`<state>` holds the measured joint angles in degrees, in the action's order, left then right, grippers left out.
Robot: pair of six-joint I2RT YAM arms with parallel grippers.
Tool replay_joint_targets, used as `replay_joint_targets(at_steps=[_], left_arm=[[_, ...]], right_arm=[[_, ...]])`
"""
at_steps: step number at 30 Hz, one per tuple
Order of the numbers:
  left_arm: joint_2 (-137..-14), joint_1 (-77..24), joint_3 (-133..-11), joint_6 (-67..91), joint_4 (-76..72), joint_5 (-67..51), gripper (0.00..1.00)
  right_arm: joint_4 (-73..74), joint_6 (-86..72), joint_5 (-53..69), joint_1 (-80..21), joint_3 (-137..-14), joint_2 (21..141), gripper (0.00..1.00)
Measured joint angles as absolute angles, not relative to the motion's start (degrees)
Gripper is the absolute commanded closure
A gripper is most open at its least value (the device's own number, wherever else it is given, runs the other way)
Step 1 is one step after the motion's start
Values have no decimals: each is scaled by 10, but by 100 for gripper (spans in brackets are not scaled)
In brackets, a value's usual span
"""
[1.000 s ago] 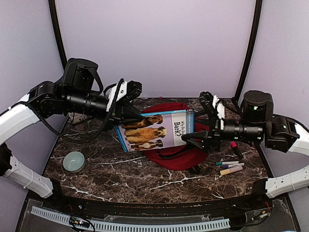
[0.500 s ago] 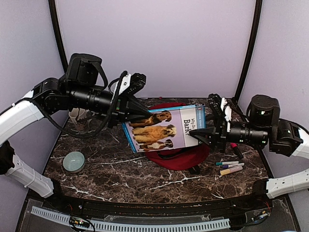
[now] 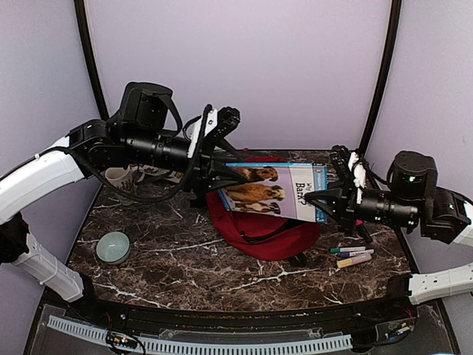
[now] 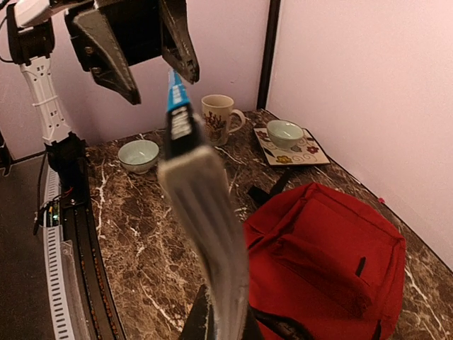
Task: Pack the student bag
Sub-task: Pass from the left arm to the right, then pick up the largest pocket of the bag from the student bag.
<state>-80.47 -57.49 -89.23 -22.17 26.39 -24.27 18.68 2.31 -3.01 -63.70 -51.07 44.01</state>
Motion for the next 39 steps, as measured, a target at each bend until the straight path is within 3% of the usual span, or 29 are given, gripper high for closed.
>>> replay_joint_targets(at_steps=[3, 12, 23, 26, 33, 39], left_arm=[[-813, -574, -893, -194, 242, -215, 8], [-839, -573, -895, -121, 194, -144, 4], [-1034, -573, -1042, -53, 286, -159, 13], [-1087, -572, -1084, -42, 322, -164, 15], [-1158, -572, -1128, -1, 370, -165, 31], [-1207, -573, -1145, 30, 374, -165, 33]], right_arm=[[213, -1, -97, -637, -511, 437, 100], [285, -132, -302, -635, -540, 434, 100], [402, -364, -503, -634, -625, 481, 100], [453, -434, -517, -634, -634, 494, 100], [511, -549, -516, -634, -606, 447, 100], [538, -607, -510, -634, -592, 411, 100]])
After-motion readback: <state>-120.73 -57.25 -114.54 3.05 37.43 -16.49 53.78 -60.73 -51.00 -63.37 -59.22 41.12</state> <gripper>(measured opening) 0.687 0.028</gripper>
